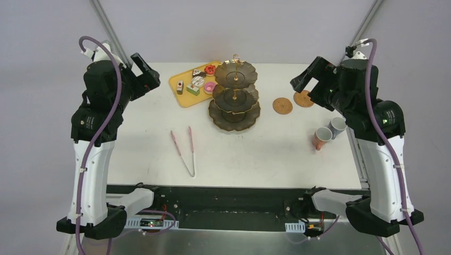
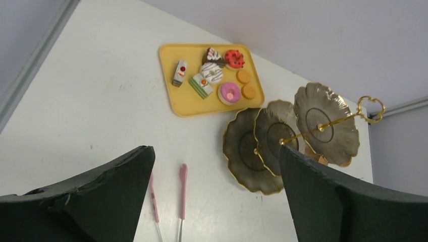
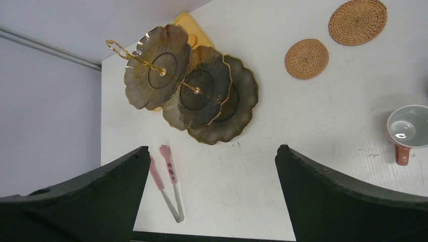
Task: Serve the afternoon tea
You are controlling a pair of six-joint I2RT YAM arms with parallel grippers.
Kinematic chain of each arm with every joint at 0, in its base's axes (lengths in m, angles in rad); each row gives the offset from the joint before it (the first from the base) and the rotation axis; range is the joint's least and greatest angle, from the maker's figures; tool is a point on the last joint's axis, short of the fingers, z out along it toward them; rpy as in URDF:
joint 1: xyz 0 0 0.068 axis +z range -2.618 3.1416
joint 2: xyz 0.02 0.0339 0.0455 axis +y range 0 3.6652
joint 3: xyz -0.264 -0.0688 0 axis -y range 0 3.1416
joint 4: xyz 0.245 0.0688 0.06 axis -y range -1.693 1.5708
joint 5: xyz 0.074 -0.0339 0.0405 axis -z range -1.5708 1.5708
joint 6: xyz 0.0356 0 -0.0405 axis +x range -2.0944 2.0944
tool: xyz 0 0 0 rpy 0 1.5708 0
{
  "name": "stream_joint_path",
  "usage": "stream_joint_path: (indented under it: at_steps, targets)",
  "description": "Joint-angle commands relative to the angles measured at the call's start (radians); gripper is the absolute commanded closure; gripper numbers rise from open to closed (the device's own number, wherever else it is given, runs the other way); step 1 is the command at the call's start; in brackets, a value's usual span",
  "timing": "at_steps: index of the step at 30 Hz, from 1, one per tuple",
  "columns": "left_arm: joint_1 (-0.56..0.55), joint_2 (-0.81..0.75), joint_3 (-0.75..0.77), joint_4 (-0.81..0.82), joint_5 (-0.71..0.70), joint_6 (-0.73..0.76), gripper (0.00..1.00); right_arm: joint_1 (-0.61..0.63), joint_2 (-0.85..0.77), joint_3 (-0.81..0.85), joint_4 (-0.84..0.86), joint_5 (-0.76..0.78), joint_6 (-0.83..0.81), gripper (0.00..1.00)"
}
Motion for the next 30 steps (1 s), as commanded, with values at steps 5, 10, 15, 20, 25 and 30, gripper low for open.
stream_joint_path:
  at_steps: [5, 10, 15, 20, 25, 30]
  targets:
    - [0.003, 0.001, -0.132, -0.071, 0.128, -0.105, 0.0, -0.004, -0.035, -0.053, -0.011, -0.003, 0.022, 0.01]
    - [0.002, -0.036, -0.305, -0.1, 0.208, -0.234, 0.04, -0.005, -0.076, -0.137, 0.041, -0.028, 0.043, 0.01]
    - [0.002, -0.064, -0.526, -0.129, 0.257, -0.345, 0.14, -0.004, -0.105, -0.2, 0.064, -0.012, 0.114, 0.01]
    - [-0.006, -0.056, -0.64, -0.193, 0.23, -0.355, 0.14, -0.004, -0.103, -0.229, 0.068, -0.048, 0.134, 0.01]
    - [-0.015, -0.044, -0.73, -0.194, 0.232, -0.361, 0.12, -0.006, -0.093, -0.259, 0.079, -0.172, 0.106, 0.01]
    - [-0.134, 0.016, -0.778, -0.152, 0.188, -0.417, 0.11, -0.005, -0.077, -0.295, 0.1, -0.329, 0.076, 0.01]
